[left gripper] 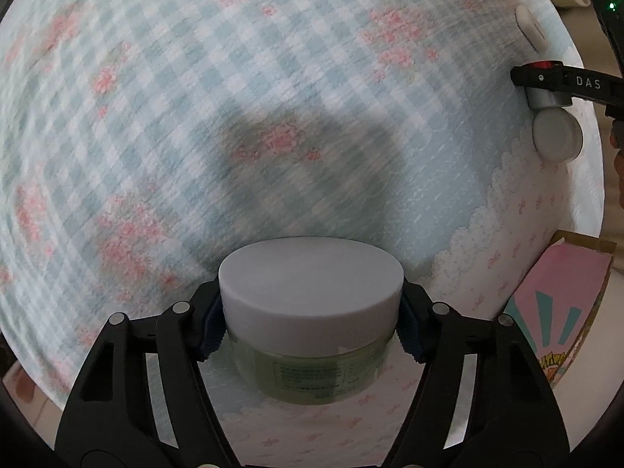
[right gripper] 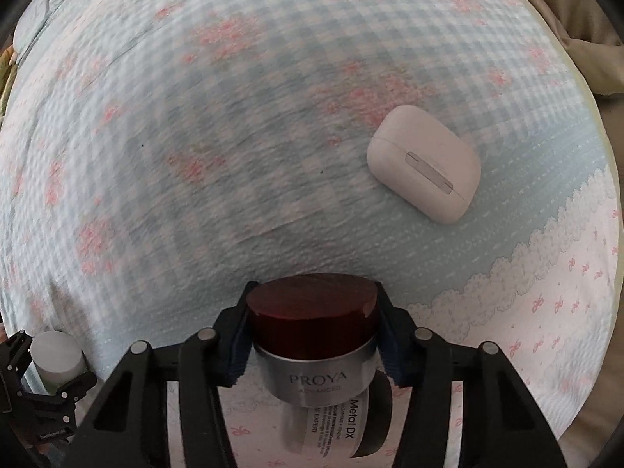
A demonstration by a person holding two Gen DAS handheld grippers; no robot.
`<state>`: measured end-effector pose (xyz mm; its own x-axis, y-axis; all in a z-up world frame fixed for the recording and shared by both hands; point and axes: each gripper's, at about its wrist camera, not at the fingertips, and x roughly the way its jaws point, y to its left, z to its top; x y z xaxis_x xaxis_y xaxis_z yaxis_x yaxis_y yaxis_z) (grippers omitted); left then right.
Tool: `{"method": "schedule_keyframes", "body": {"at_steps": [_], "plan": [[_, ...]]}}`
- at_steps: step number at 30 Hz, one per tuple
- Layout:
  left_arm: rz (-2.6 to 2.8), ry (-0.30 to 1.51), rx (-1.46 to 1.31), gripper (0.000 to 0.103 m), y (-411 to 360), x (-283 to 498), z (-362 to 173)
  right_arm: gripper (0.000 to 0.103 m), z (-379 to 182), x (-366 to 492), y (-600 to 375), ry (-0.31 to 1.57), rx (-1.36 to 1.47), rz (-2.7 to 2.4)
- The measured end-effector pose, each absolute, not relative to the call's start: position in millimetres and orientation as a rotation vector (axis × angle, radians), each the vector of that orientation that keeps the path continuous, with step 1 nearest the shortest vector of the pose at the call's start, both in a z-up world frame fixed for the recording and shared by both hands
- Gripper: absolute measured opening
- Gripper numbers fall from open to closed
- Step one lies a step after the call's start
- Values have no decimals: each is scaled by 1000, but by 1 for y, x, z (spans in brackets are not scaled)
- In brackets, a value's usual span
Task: Organize rigid objects
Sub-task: 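Grasp the small green jar with the left tool while the right tool grasps the PROYA jar, then carry green jar and PROYA jar into the pink box and open both tools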
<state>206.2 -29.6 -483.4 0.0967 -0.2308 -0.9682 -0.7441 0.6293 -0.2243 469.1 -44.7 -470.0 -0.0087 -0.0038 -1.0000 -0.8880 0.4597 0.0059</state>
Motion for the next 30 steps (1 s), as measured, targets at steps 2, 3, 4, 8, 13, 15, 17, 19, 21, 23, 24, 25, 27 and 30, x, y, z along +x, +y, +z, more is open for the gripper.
{"method": "schedule_keyframes", "body": {"at_steps": [2, 3, 4, 8, 13, 15, 17, 19, 21, 23, 24, 25, 27, 30], "plan": [[455, 1456, -878, 68, -25, 201, -481, 50, -469, 470, -43, 1401, -849, 842], [452, 1448, -886, 67, -24, 200, -479, 50, -467, 467, -43, 1396, -843, 836], [448, 1444, -889, 67, -20, 194, -476, 50, -464, 463, -42, 1391, -832, 835], [444, 1422, -909, 67, -9, 181, -468, 50, -446, 450, -41, 1380, -795, 845], [440, 1383, -926, 67, 7, 163, -452, 50, -418, 435, -31, 1373, -745, 855], [435, 1364, -923, 67, 14, 159, -441, 50, -404, 429, -28, 1371, -714, 857], [423, 1342, -913, 67, 19, 155, -424, 50, -387, 421, -27, 1368, -680, 858], [406, 1315, -895, 67, 22, 152, -404, 50, -369, 413, -28, 1364, -646, 857], [387, 1290, -872, 67, 28, 149, -382, 50, -345, 404, -34, 1358, -601, 853], [364, 1259, -844, 67, 29, 146, -356, 50, -320, 395, -46, 1344, -558, 845], [348, 1243, -831, 67, 30, 145, -344, 50, -311, 392, -58, 1338, -540, 841], [328, 1227, -812, 67, 29, 145, -328, 50, -301, 386, -69, 1331, -522, 836], [295, 1201, -776, 67, 20, 147, -301, 50, -280, 381, -88, 1318, -480, 823], [227, 1161, -706, 67, -4, 162, -257, 50, -250, 368, -118, 1296, -410, 797]]}}
